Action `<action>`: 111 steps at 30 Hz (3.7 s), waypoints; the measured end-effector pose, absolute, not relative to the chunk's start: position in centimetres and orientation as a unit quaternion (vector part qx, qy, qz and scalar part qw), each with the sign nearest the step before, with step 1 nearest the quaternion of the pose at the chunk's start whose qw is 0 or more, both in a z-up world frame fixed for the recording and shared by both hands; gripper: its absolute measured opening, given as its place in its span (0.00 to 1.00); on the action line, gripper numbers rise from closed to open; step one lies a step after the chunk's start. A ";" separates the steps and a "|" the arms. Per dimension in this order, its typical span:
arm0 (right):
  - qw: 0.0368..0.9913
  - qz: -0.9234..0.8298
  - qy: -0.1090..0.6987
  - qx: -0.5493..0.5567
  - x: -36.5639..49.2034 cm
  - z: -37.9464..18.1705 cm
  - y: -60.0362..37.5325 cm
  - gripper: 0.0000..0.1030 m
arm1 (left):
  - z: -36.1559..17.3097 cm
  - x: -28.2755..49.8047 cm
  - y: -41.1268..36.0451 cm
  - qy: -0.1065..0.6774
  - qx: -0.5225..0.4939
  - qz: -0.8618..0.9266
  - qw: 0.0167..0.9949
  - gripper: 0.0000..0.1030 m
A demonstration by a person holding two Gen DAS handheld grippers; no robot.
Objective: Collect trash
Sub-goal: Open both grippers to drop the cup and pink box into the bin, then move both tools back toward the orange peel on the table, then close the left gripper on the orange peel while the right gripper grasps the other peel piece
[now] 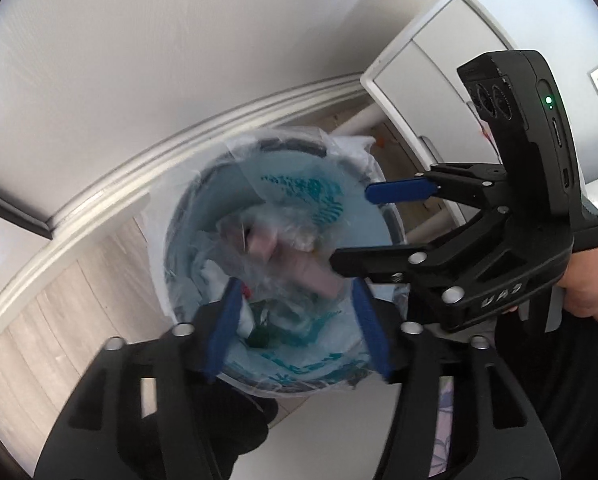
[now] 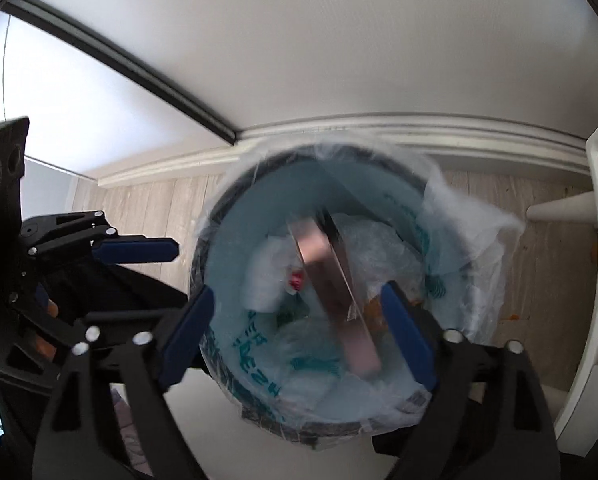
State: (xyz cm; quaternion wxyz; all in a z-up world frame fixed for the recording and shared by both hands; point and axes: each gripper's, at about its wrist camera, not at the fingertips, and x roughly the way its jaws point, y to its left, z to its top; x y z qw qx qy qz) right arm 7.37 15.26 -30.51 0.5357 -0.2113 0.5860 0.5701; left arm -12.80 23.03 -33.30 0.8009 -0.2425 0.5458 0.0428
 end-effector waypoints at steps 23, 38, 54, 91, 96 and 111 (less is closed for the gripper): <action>0.689 0.575 0.433 -0.089 14.8 -13.0 5.6 0.90 | -21.7 -7.4 16.8 0.439 -0.149 -0.041 0.885 0.94; 0.774 0.483 0.410 -0.014 26.4 -7.1 -7.1 0.90 | -15.0 4.1 10.2 0.417 -0.069 -0.152 0.893 0.94; 0.828 0.369 0.421 0.029 40.2 -6.6 -19.8 0.90 | -11.8 19.5 -0.1 0.402 0.028 -0.235 0.884 0.94; 0.791 0.372 0.485 -0.018 53.0 -12.7 -15.8 0.62 | -18.2 38.8 -6.9 0.428 0.091 -0.321 0.840 0.68; 0.789 0.374 0.487 -0.015 53.2 -13.3 -15.4 0.53 | -18.8 38.8 -7.6 0.429 0.094 -0.335 0.834 0.58; 0.784 0.370 0.498 -0.014 53.5 -13.7 -15.0 0.47 | -19.1 39.6 -7.8 0.433 0.093 -0.316 0.839 0.25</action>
